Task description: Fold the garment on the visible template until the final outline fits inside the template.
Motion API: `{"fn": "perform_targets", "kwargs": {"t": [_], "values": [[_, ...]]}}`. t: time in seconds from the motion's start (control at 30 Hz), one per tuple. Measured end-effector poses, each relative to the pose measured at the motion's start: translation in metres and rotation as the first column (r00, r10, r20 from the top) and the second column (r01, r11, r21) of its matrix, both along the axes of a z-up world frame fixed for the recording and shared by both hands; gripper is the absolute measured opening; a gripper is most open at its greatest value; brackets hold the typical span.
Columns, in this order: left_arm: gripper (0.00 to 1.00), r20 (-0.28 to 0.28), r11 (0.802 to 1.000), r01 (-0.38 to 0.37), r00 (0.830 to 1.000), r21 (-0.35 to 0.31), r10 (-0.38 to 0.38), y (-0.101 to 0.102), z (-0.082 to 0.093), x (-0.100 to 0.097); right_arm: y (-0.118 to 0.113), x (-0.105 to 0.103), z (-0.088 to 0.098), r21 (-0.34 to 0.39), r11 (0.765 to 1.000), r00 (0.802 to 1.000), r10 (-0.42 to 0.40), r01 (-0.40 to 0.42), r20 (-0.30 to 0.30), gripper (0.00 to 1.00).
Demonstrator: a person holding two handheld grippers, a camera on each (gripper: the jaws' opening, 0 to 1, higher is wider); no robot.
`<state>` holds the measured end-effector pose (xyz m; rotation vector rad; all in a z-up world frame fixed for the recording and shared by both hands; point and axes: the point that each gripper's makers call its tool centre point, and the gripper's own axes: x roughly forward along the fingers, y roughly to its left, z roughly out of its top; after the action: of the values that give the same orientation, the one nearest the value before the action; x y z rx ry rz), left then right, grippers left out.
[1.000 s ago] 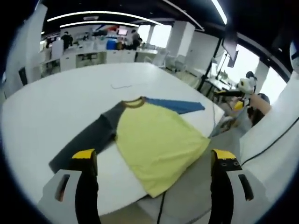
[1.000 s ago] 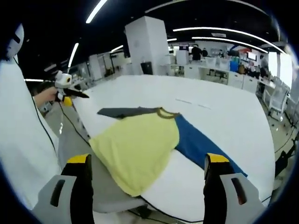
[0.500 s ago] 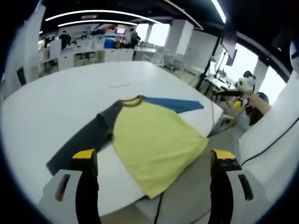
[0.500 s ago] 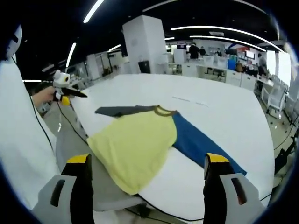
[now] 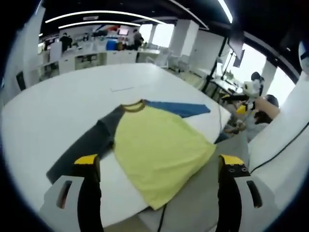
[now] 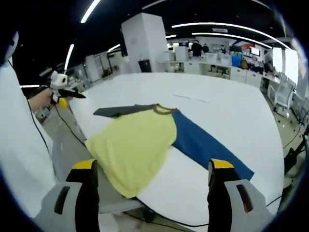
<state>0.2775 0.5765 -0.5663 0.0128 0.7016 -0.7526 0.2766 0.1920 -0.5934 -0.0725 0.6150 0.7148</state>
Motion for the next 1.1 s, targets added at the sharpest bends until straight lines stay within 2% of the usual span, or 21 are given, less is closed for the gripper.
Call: {"fn": "perform_targets", "kwargs": {"t": [0.1, 0.23, 0.33, 0.57, 0.67, 1.0, 1.1], "values": [[0.99, -0.003, 1.000, 0.000, 1.000, 0.009, 0.000, -0.004, -0.001, 0.001, -0.004, 0.001, -0.005, -0.013, 1.000, 1.000, 0.002, -0.002, -0.017, 0.91], [0.99, -0.005, 1.000, 0.001, 1.000, 0.013, -0.001, -0.006, -0.001, 0.002, -0.013, 0.010, -0.008, -0.012, 1.000, 1.000, -0.026, 0.026, -0.003, 0.85], [0.99, -0.013, 1.000, 0.004, 1.000, 0.020, -0.003, -0.012, -0.003, 0.003, -0.018, 0.012, -0.011, 0.002, 0.999, 0.999, -0.034, 0.035, -0.010, 0.85], [0.99, -0.022, 0.999, 0.008, 1.000, 0.031, -0.007, -0.022, -0.008, 0.006, -0.040, 0.021, -0.028, -0.027, 0.997, 0.997, -0.075, 0.074, -0.031, 0.83], [0.99, -0.030, 0.999, 0.010, 1.000, 0.030, -0.010, -0.028, -0.010, 0.007, -0.055, 0.030, -0.036, -0.044, 0.993, 0.993, -0.113, 0.111, -0.041, 0.78], [0.99, -0.040, 0.999, -0.016, 0.999, 0.039, 0.018, -0.032, -0.013, 0.010, -0.081, 0.054, -0.049, -0.055, 0.983, 0.983, -0.177, 0.175, -0.042, 0.64], [0.99, -0.042, 0.999, -0.024, 0.999, 0.040, 0.026, -0.032, -0.014, 0.012, -0.093, 0.061, -0.055, -0.065, 0.973, 0.973, -0.226, 0.222, -0.044, 0.56]]}}
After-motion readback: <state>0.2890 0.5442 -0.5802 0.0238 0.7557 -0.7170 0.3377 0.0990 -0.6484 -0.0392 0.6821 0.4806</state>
